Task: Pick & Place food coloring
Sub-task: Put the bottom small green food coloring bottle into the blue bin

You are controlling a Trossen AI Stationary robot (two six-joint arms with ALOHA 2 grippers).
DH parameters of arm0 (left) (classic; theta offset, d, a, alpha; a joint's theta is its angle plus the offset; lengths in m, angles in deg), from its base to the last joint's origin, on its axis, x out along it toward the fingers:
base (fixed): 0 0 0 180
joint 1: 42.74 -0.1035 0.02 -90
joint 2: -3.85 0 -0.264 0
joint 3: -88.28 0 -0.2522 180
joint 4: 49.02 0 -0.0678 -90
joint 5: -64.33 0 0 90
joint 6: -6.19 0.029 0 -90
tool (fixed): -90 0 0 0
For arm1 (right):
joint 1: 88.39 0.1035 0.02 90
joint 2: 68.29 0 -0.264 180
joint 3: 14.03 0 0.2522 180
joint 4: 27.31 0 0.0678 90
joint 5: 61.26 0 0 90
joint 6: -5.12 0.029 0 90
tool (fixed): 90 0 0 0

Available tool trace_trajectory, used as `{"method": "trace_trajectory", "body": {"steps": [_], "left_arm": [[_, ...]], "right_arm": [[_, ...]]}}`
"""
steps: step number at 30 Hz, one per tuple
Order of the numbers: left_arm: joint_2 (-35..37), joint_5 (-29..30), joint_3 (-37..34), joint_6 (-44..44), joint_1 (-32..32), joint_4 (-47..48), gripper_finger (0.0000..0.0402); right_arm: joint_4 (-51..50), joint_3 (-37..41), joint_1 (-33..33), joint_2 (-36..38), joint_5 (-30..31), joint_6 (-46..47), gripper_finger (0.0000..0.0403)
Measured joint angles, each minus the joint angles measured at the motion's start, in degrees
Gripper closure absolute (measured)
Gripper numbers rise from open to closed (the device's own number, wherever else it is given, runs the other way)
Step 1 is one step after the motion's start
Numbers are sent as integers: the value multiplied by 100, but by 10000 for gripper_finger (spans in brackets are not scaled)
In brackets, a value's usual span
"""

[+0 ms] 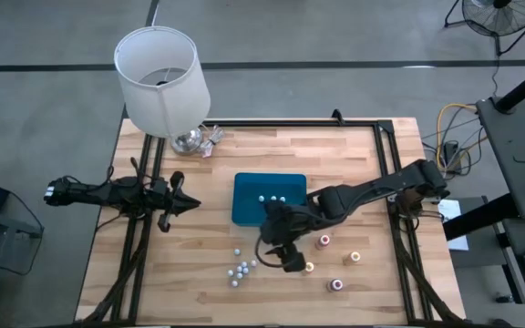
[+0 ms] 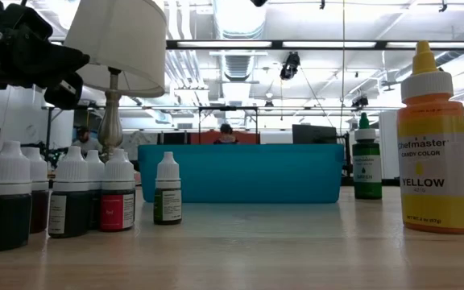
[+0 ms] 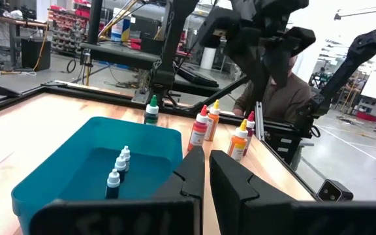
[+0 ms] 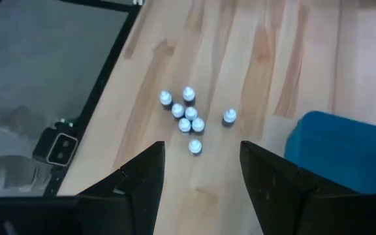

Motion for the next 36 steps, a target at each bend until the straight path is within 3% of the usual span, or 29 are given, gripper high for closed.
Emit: {"method": "trace_trajectory", "body": {"steps": [23, 36], "left_arm": [[0, 0, 0, 2, 2, -4, 402], [0, 2, 0, 0, 1, -3, 402]], "right_arm": [[54, 71, 33, -771, -87, 26, 211], [658, 831, 121, -333, -216, -266, 211]]}}
